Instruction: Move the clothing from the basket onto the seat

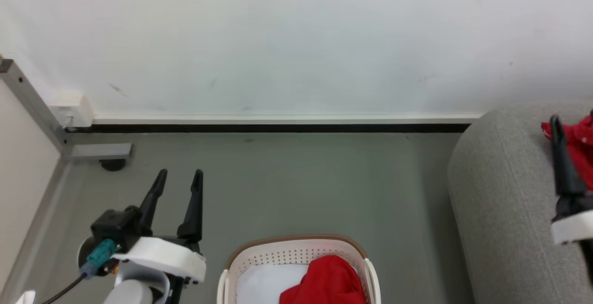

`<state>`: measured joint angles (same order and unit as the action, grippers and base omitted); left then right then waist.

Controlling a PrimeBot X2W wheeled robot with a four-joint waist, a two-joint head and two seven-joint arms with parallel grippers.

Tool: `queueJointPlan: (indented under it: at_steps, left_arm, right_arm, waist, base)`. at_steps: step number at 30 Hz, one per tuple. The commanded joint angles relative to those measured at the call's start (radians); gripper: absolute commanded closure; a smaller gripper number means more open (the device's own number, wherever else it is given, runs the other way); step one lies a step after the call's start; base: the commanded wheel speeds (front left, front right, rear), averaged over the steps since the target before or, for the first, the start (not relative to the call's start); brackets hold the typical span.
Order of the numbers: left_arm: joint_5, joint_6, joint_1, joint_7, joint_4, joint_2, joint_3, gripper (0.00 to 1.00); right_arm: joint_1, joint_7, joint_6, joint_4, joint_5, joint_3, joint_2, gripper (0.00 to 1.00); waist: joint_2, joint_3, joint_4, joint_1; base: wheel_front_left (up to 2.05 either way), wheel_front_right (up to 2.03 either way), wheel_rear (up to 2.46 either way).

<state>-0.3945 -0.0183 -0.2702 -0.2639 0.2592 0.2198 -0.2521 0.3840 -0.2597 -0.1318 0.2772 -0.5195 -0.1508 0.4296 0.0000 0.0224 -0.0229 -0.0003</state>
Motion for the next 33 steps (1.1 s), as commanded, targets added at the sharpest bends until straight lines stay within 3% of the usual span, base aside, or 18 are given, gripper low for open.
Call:
queueJointPlan:
  at_steps: [1,8,15,33]
  left_arm:
    - [0.011,0.004,0.017,-0.001,-0.003,-0.002,0.009,0.00]
    - [0.080,0.031,0.087,-0.001,-0.018,-0.047,0.104,0.00]
    - [0.167,0.062,0.147,-0.001,-0.040,-0.102,0.196,0.00]
    - [0.247,0.125,0.158,-0.001,-0.028,-0.162,0.270,0.00]
  right_arm:
    - [-0.033,-0.004,0.002,-0.013,0.019,0.014,-0.013,0.00]
    - [-0.242,-0.006,0.002,-0.132,0.114,0.115,-0.181,0.00]
    - [-0.341,-0.006,0.002,-0.158,0.161,0.122,-0.268,0.00]
    - [-0.334,-0.006,0.002,-0.127,0.194,0.103,-0.304,0.00]
  waist:
    - [0.0000,-0.012,0.014,0.0003]
    - [0.0000,-0.017,0.029,0.0003]
    - [0.0000,-0.009,0.020,0.0003]
    - [0.0000,-0.002,0.005,0.0003]
  base:
    - [0.00,0.00,0.00]
    - [0.00,0.00,0.00]
    - [0.00,0.00,0.00]
    - [0.00,0.00,0.00]
